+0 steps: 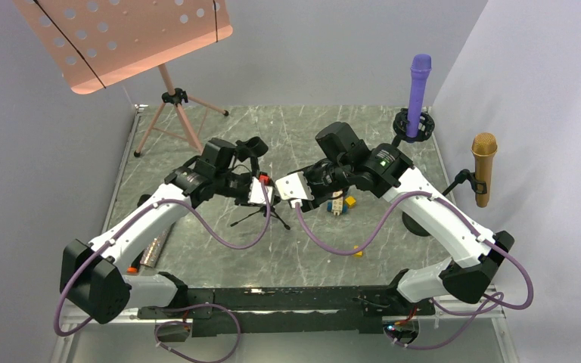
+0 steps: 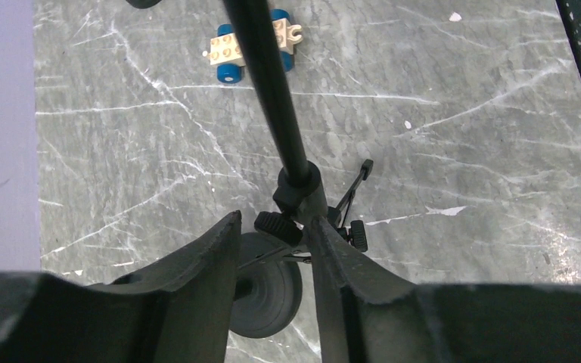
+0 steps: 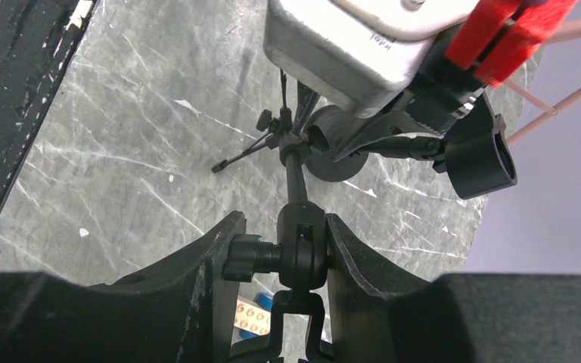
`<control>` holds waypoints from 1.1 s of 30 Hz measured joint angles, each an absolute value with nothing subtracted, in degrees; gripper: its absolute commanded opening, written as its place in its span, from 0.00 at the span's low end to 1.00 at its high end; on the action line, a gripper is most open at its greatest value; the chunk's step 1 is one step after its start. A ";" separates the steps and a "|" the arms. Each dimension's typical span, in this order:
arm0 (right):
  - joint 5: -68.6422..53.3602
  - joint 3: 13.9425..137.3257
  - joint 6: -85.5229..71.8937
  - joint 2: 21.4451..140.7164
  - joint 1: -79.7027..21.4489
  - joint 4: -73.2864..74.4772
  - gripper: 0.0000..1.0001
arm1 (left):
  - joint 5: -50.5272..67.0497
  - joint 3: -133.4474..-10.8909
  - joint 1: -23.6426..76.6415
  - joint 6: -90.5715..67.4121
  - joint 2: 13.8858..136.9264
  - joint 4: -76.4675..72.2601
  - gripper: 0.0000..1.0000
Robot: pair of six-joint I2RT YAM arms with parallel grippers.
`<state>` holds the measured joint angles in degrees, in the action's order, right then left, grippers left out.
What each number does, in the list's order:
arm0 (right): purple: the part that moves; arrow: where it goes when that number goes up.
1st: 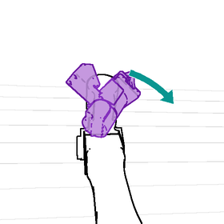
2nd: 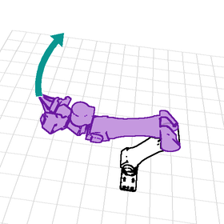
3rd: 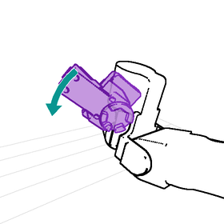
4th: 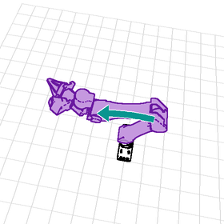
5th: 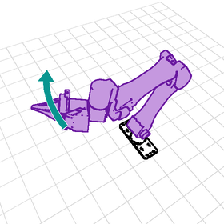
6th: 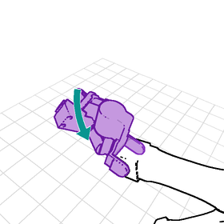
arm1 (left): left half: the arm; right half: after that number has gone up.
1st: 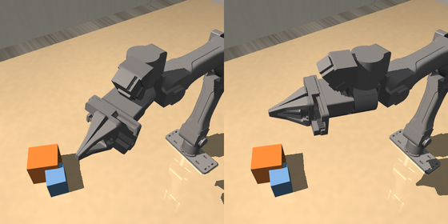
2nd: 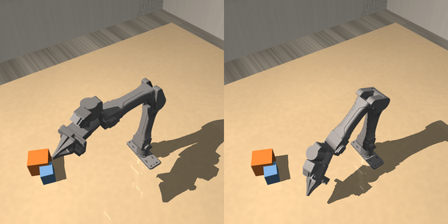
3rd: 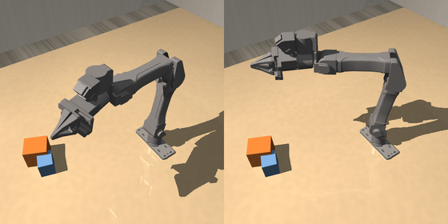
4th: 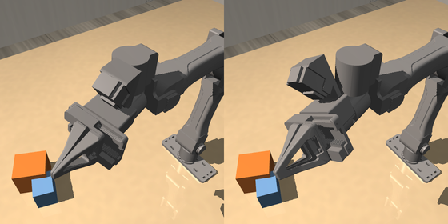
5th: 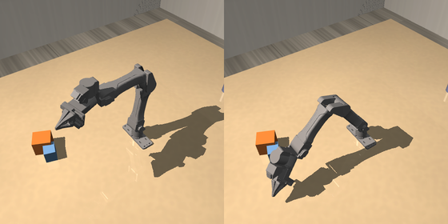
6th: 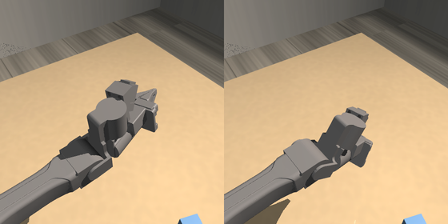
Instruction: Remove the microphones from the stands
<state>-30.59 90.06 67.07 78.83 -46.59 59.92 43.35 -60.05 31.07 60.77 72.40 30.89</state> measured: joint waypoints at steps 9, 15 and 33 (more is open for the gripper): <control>-30.57 89.89 67.07 78.74 -46.59 59.70 0.06 | 40.64 -63.18 32.99 64.51 74.96 34.94 0.08; -30.74 89.52 66.00 78.48 -46.68 59.24 0.06 | 40.23 -67.79 33.21 57.89 77.23 40.88 0.00; -30.94 94.76 57.06 81.93 -46.85 63.55 0.06 | 52.29 -61.80 28.42 10.50 77.69 27.97 0.14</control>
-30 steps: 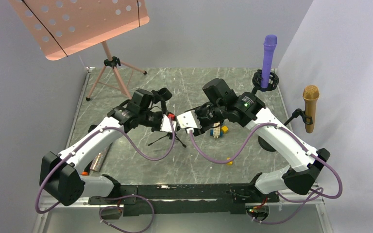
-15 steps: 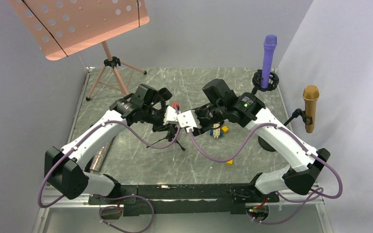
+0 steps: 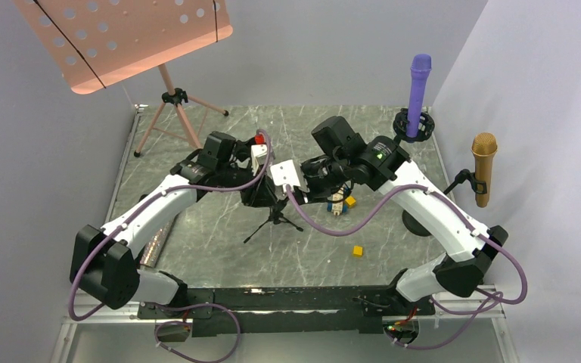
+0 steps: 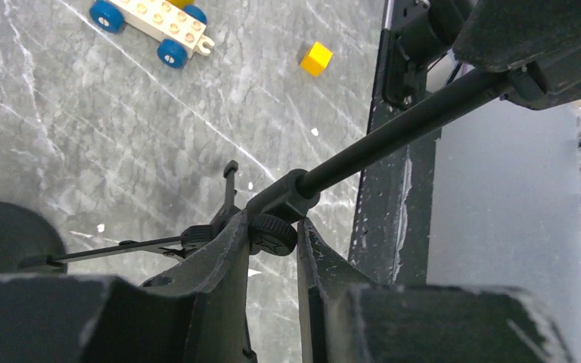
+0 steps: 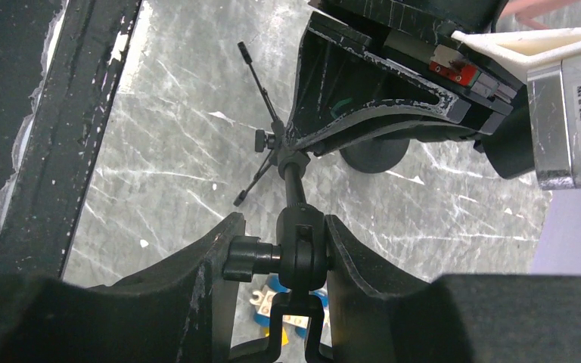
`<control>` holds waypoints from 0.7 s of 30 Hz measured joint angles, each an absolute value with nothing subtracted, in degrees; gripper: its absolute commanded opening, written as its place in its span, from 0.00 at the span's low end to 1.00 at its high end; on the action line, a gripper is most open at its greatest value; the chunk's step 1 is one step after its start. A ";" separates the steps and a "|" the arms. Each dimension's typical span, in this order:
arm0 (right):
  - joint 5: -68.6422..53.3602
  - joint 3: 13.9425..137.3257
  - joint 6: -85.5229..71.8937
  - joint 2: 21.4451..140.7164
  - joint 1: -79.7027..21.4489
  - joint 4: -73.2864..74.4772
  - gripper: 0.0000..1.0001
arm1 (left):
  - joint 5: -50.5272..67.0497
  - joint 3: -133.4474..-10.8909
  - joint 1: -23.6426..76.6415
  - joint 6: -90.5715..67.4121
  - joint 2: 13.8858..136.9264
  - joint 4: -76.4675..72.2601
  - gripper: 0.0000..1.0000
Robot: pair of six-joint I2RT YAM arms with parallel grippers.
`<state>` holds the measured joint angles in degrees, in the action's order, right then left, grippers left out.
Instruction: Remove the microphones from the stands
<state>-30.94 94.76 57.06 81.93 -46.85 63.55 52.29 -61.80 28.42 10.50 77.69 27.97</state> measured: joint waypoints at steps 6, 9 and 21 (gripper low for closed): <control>-29.52 98.72 55.40 84.14 -46.94 66.52 0.07 | 53.43 -61.47 28.36 5.23 77.69 24.38 0.55; -28.95 100.95 54.63 86.78 -47.18 66.94 0.07 | 52.45 -61.47 28.03 4.82 76.34 24.97 0.60; -25.54 113.14 51.07 97.14 -49.36 71.72 0.13 | 50.52 -63.72 14.35 4.78 63.77 27.75 0.67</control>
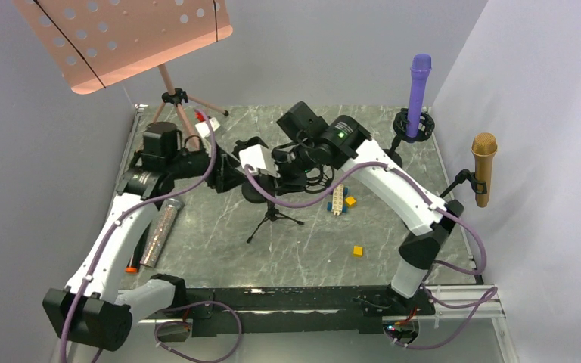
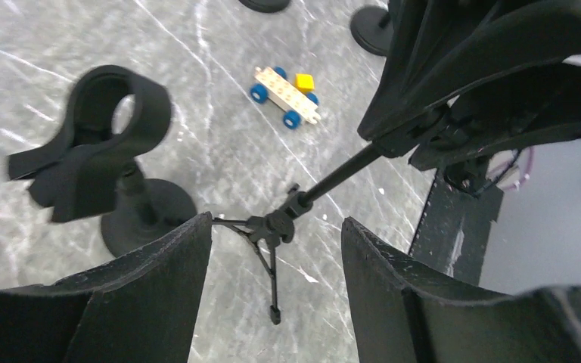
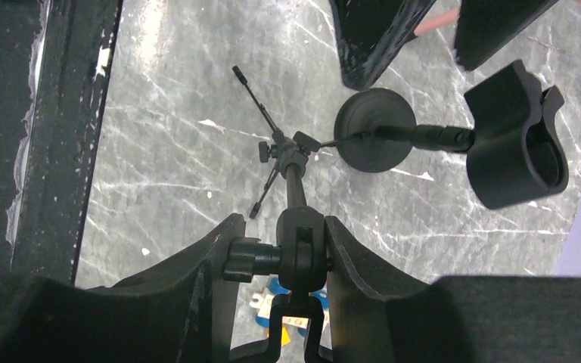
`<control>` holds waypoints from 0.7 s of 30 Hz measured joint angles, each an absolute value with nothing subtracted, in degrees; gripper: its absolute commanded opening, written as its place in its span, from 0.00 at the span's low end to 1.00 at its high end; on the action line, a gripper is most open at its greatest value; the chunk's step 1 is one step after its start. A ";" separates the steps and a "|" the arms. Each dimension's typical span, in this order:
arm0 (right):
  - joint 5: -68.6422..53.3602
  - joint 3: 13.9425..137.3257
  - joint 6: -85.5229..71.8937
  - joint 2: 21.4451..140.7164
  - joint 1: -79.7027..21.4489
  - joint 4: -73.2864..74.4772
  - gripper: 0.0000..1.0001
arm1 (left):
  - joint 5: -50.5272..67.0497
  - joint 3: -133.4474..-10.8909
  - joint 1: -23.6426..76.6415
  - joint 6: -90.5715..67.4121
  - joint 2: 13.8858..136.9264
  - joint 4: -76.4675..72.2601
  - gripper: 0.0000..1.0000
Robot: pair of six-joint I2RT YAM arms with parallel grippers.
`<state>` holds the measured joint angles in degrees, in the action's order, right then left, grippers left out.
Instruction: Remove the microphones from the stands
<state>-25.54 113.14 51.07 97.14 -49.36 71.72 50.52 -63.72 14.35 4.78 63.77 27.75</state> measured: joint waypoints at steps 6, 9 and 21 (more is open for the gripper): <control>-24.53 121.16 49.89 105.08 -50.39 76.84 0.19 | 51.66 -60.34 5.58 1.13 57.12 25.74 0.66; -24.12 122.30 49.30 109.54 -50.39 77.65 0.24 | 52.34 -57.25 2.68 -0.75 54.15 24.51 0.66; -22.04 125.25 44.05 116.18 -50.39 76.18 1.00 | 53.71 -51.44 -1.21 -1.56 48.69 24.58 0.67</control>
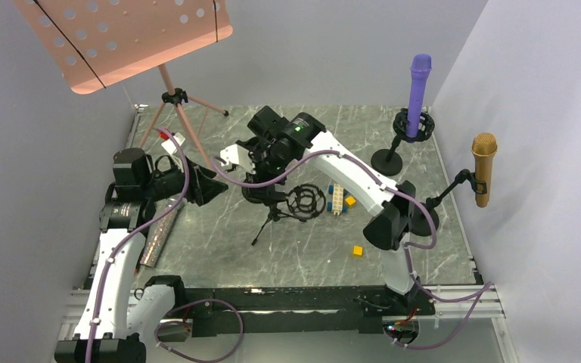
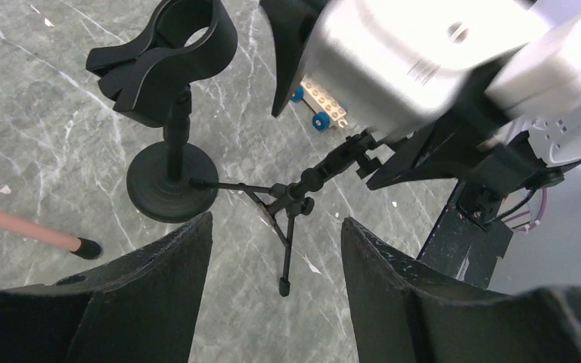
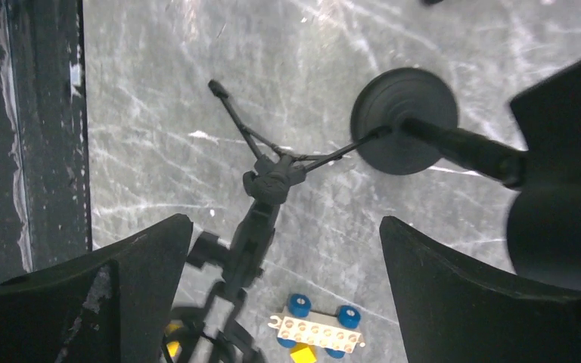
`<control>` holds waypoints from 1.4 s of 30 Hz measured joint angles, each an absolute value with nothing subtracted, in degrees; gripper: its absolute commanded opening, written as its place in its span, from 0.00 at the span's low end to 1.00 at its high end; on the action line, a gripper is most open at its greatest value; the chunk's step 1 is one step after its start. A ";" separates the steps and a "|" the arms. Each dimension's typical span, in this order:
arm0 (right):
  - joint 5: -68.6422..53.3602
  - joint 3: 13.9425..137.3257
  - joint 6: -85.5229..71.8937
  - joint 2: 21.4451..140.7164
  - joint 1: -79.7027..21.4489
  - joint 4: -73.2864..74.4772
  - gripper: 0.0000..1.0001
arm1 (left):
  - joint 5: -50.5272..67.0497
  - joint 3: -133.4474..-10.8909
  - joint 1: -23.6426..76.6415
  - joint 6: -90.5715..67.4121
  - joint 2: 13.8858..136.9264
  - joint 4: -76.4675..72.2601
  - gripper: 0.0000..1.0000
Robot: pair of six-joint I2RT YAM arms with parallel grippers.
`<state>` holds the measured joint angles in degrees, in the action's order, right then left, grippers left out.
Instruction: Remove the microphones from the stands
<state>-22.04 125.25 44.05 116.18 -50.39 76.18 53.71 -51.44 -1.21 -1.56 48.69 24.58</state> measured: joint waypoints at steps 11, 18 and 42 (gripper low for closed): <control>-23.14 122.50 37.67 96.42 -49.28 68.27 1.00 | 57.12 -57.41 7.33 15.16 55.46 32.21 0.68; -20.03 112.14 38.35 85.58 -45.82 67.90 1.00 | 52.25 -66.46 21.06 32.73 64.23 41.74 0.66; -31.05 97.47 16.82 85.30 -28.75 59.90 1.00 | 41.58 -71.18 31.64 23.59 74.08 36.29 0.66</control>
<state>-31.05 97.47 16.82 85.30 -28.75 59.90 41.58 -71.18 31.64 23.59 74.08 36.29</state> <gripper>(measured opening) 0.995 0.623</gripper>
